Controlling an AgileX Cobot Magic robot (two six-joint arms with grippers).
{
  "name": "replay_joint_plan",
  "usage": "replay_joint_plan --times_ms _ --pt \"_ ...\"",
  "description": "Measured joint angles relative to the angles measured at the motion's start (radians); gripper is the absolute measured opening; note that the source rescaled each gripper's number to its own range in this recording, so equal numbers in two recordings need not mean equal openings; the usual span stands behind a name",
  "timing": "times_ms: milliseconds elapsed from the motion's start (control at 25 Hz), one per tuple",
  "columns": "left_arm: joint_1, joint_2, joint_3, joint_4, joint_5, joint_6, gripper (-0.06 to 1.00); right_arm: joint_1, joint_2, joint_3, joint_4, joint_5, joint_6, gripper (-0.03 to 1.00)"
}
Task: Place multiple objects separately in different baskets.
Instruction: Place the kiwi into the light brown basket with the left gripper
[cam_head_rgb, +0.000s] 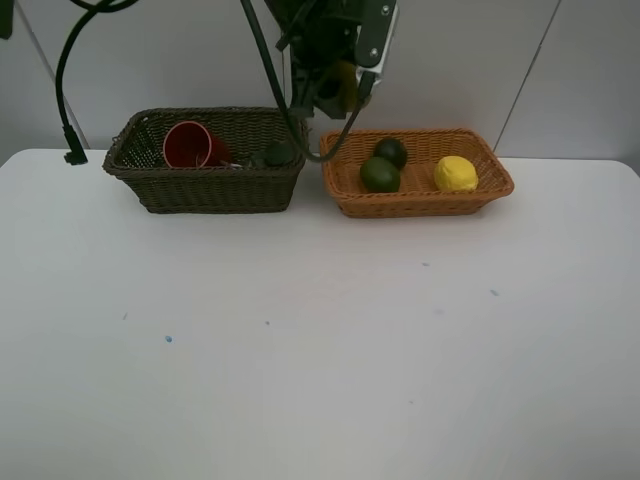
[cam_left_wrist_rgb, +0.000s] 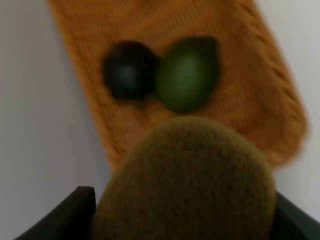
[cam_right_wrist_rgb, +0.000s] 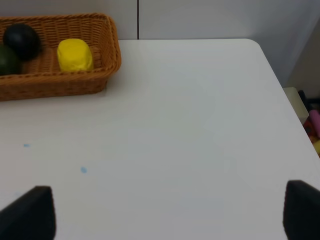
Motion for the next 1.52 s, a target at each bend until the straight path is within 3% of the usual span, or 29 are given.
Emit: replay_joint_plan --times_ms 200,440,880,1240,1520 --pt "0.0 0.06 0.0 -0.039 -0.21 -0.024 0.77 0.0 0.0 0.0 0.0 0.0 0.0 1.0" --pt "0.0 0.167 0.0 -0.07 -0.397 -0.147 0.77 0.0 0.0 0.0 0.0 0.0 0.0 1.0" --pt "0.0 0.312 0.0 -0.076 -0.43 -0.41 0.77 0.0 0.0 0.0 0.0 0.0 0.0 1.0" --pt "0.0 0.312 0.0 -0.077 -0.43 -0.458 0.77 0.0 0.0 0.0 0.0 0.0 0.0 1.0" --pt "0.0 0.312 0.0 -0.08 -0.421 -0.693 0.77 0.0 0.0 0.0 0.0 0.0 0.0 1.0"
